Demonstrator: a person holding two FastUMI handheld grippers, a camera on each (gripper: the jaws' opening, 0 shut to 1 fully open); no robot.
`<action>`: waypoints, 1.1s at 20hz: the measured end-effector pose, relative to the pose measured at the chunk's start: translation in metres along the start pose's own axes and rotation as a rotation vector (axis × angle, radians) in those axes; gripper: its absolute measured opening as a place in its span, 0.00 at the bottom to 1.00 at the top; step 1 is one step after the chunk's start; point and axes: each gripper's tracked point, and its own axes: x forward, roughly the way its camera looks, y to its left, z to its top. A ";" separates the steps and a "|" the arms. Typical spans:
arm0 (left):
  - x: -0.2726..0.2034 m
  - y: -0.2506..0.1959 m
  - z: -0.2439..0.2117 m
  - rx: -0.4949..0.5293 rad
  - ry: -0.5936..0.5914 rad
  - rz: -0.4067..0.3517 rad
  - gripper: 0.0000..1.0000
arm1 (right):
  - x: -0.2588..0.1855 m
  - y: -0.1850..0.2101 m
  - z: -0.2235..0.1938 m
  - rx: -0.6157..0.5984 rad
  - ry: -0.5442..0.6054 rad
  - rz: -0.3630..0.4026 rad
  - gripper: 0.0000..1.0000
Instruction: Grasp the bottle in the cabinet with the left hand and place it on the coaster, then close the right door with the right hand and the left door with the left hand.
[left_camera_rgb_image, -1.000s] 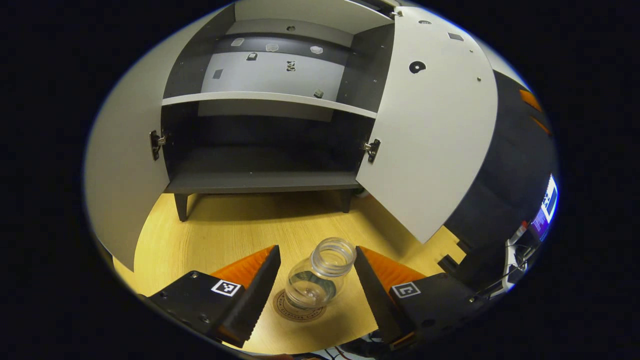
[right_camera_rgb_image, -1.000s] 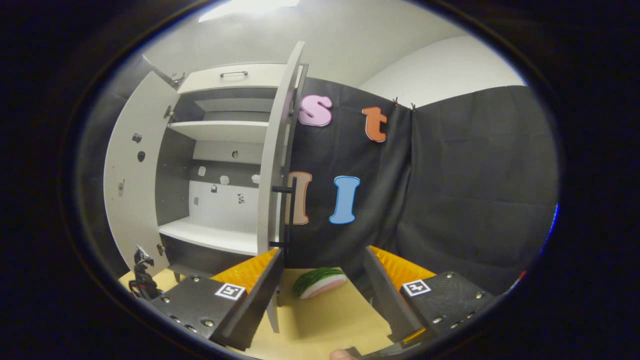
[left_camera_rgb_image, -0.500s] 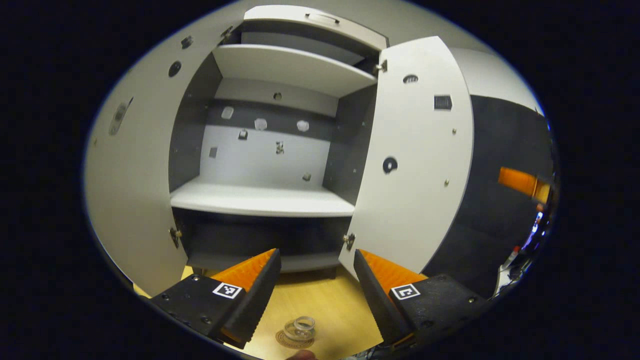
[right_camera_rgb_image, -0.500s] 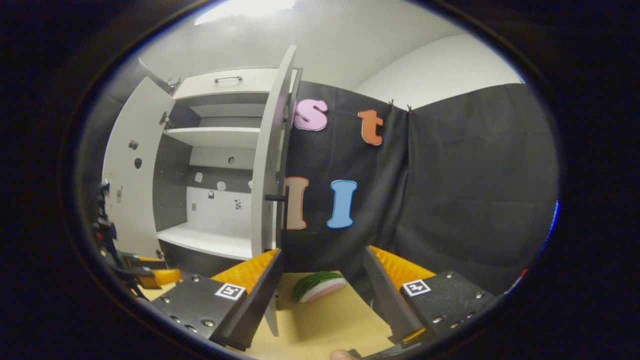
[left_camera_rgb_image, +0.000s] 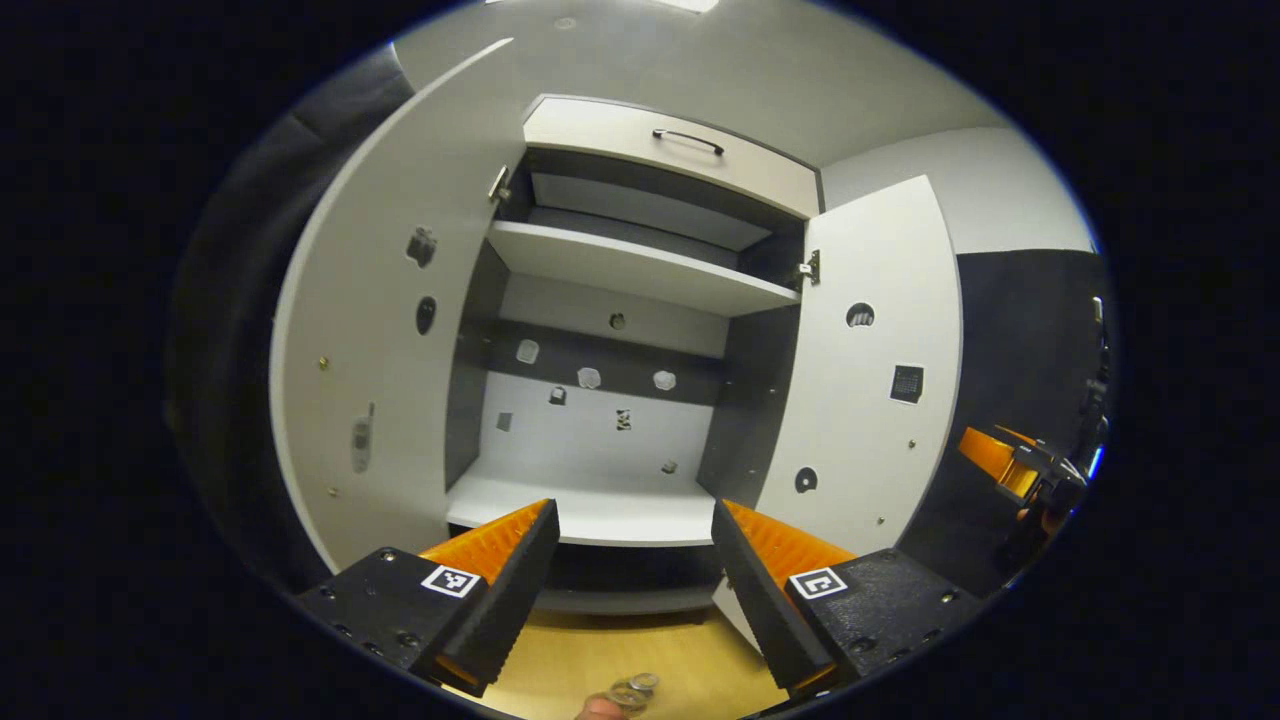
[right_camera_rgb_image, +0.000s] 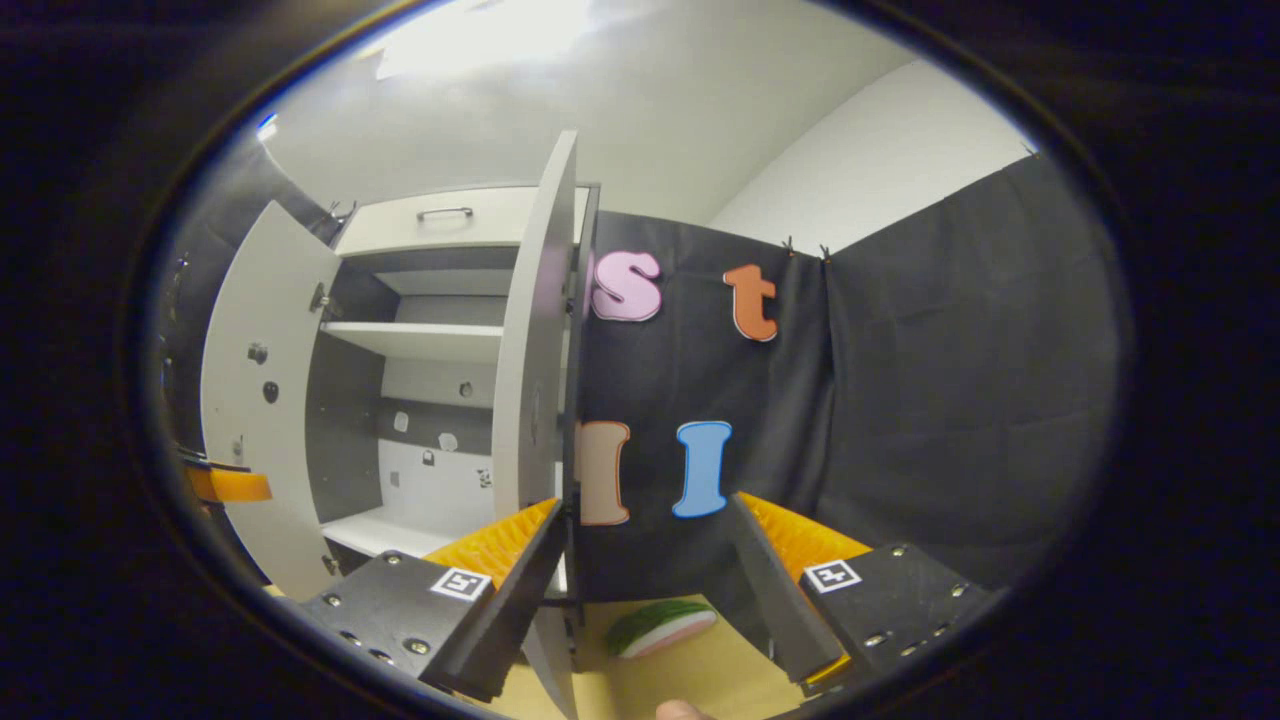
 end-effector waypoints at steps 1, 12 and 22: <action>-0.004 0.008 0.004 0.018 -0.007 0.024 0.96 | 0.005 0.003 0.000 0.003 -0.002 0.010 0.98; -0.021 0.029 0.000 -0.062 -0.016 0.105 0.96 | 0.018 0.044 -0.004 0.041 0.022 0.188 0.97; -0.034 0.046 0.004 -0.057 -0.037 0.156 0.96 | 0.027 0.104 -0.016 0.100 0.049 0.334 0.98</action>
